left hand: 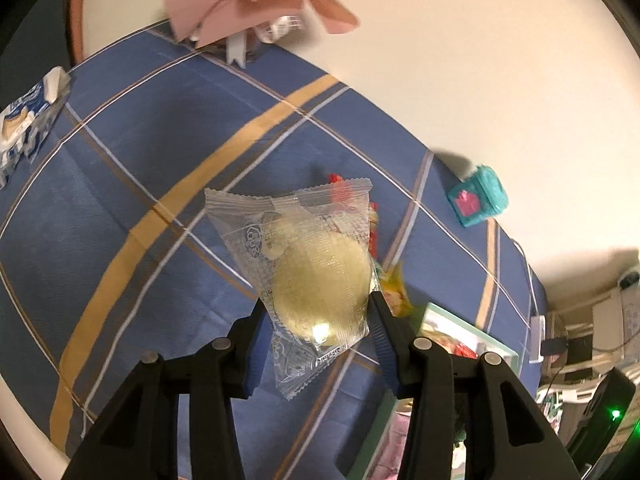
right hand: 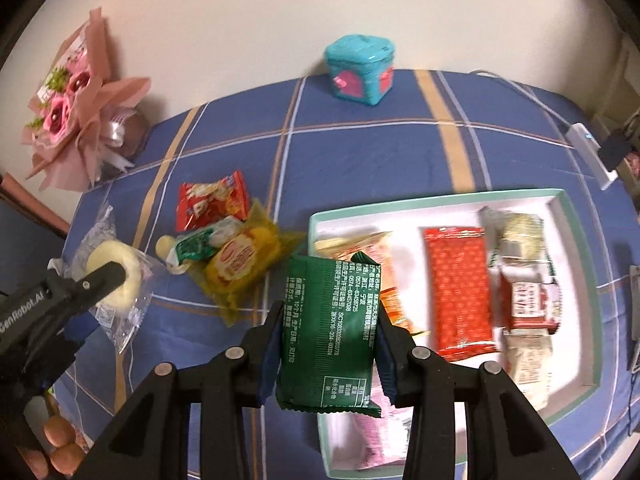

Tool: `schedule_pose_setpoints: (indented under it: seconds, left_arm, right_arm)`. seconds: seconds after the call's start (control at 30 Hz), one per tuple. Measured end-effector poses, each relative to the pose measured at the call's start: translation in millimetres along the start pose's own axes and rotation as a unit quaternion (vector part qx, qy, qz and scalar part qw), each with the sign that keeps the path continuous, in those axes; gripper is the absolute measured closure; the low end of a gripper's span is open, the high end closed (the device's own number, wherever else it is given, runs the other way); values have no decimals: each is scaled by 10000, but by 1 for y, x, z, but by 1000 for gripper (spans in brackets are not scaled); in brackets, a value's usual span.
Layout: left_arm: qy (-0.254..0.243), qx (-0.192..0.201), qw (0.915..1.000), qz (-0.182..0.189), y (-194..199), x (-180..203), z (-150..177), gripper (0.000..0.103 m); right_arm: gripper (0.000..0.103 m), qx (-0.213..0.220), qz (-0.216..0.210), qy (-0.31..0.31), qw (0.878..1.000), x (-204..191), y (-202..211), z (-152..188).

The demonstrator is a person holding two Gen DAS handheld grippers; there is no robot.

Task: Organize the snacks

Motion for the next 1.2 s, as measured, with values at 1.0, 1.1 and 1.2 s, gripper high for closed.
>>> schedule_pose_setpoints:
  seconds: [1.0, 1.1, 1.2]
  left_arm:
    - [-1779, -687, 9817, 22, -43, 144, 94, 54]
    - [-1961, -808, 9772, 20, -53, 156, 105, 54]
    - [-2160, -864, 9725, -85, -63, 164, 114, 54]
  right_arm:
    - [60, -28, 429, -1323, 9903, 146, 24, 2]
    - [60, -42, 383, -1347, 9901, 150, 21, 2]
    - [60, -50, 336, -1342, 9904, 151, 19, 2]
Point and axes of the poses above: each gripper's, at about its wrist camera, not at the fingertips, and y roughly against the way its jaws point, x to its right, z to its underside, the point moved 6 cm from there along -y, roughly the way its jaws point, and after that the axes turned 8 degrees about -x, right-handed, at the moved point
